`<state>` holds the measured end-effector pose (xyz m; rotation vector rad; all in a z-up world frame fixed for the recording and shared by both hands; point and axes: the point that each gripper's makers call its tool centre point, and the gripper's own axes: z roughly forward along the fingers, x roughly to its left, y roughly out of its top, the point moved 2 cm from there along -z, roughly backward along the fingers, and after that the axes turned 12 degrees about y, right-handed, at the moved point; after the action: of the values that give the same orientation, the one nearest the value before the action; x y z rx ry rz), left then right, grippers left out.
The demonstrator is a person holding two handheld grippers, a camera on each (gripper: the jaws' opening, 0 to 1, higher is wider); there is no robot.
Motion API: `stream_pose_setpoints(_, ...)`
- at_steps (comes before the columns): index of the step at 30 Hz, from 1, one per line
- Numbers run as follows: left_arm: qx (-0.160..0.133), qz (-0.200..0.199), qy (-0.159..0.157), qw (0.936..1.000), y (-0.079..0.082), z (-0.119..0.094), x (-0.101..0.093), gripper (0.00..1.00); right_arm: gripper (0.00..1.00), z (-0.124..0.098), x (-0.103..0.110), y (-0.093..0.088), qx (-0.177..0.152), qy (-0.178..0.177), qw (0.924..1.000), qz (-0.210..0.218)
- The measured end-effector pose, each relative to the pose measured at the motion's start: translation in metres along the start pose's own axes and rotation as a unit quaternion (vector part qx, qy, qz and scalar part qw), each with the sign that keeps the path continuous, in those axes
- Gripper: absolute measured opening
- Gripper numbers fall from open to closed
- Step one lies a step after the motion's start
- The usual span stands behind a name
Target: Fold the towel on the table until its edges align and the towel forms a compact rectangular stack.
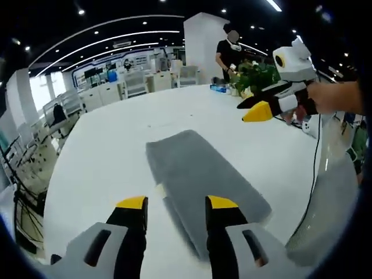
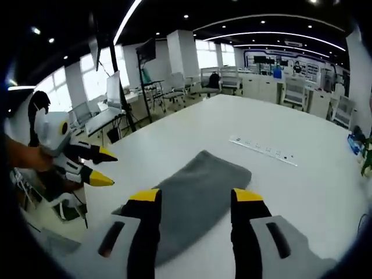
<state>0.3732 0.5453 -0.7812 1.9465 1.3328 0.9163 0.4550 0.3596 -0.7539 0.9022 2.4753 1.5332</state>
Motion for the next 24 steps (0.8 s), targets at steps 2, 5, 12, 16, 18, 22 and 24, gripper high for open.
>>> stream_pose_setpoints(2, 0.007, 0.003, -0.004, 1.0, -0.003, 0.004, 0.0, 0.39, 0.46, 0.001, 0.002, -0.002, 0.003, 0.003, 1.0, 0.005)
stream_pose_setpoints(5, 0.011, 0.011, -0.012, 0.9998, -0.004, 0.01, -0.002, 0.38, 0.43, 0.005, 0.001, -0.017, 0.014, -0.004, 0.9999, 0.006)
stream_pose_setpoints(12, 0.017, 0.017, -0.027, 0.9994, -0.009, 0.027, -0.001, 0.36, 0.37, 0.015, -0.006, -0.042, 0.036, -0.024, 0.9989, 0.021)
stream_pose_setpoints(16, 0.023, 0.021, -0.033, 0.999, -0.013, 0.031, -0.001, 0.36, 0.35, 0.019, -0.01, -0.05, 0.045, -0.032, 0.998, 0.031)
stream_pose_setpoints(18, 0.022, 0.021, -0.038, 0.9988, -0.013, 0.034, 0.0, 0.35, 0.34, 0.018, -0.011, -0.052, 0.049, -0.036, 0.9975, 0.035)
stream_pose_setpoints(22, 0.026, 0.026, -0.045, 0.9983, -0.014, 0.043, 0.003, 0.34, 0.33, 0.02, -0.009, -0.057, 0.052, -0.042, 0.9969, 0.041)
stream_pose_setpoints(24, 0.029, 0.012, -0.046, 0.9985, -0.014, 0.047, 0.005, 0.34, 0.32, 0.023, -0.011, -0.063, 0.057, -0.045, 0.9963, 0.046)
